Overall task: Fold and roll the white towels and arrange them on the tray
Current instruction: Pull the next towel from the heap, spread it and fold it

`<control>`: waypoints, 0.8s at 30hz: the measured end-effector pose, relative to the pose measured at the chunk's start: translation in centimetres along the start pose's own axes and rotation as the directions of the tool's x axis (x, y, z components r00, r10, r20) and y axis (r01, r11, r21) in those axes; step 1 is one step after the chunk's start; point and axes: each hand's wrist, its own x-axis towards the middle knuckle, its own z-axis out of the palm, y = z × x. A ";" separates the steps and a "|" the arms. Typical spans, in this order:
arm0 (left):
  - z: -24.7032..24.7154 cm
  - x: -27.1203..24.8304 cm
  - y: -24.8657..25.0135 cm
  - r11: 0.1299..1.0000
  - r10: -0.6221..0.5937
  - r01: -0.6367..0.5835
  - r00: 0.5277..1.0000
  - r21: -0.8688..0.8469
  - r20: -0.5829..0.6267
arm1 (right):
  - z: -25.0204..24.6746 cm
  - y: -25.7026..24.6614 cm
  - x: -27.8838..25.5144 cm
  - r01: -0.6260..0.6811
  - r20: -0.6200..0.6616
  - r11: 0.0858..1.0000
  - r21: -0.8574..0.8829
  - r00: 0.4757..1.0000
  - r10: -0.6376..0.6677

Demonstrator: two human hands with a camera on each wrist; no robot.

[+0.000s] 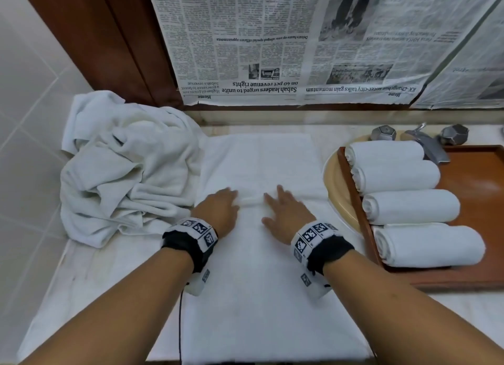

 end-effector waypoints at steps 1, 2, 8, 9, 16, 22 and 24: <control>0.2 0.5 0.0 0.998 0.063 -0.062 0.998 -0.009 0.031 | 0.4 0.2 0.4 0.003 0.039 1.000 0.001 0.999 -0.003; 0.6 1.1 -0.3 0.995 0.093 -0.095 0.989 0.016 0.117 | 0.7 0.7 0.9 -0.045 0.059 0.999 0.007 0.997 0.045; -1.4 5.6 -4.0 0.984 -0.128 0.117 0.989 0.138 0.079 | -1.6 1.5 4.2 -0.230 -0.034 0.971 0.065 0.972 0.232; -1.7 6.1 -3.2 0.991 -0.085 0.079 0.995 0.108 0.054 | -1.7 1.0 4.7 -0.153 -0.016 0.986 0.064 0.988 0.154; -3.0 11.5 -4.3 0.981 -0.026 -0.022 0.970 0.192 0.243 | -4.7 2.6 9.4 -0.302 0.022 0.953 0.026 0.953 0.301; -5.3 13.6 -1.4 0.989 0.143 -0.145 0.953 -0.009 0.266 | -6.7 0.3 12.2 -0.078 0.042 0.993 -0.084 0.996 0.082; -4.1 14.1 -2.4 0.976 0.142 -0.185 0.937 0.110 0.321 | -5.7 1.0 12.5 -0.058 0.070 0.997 -0.048 0.996 0.061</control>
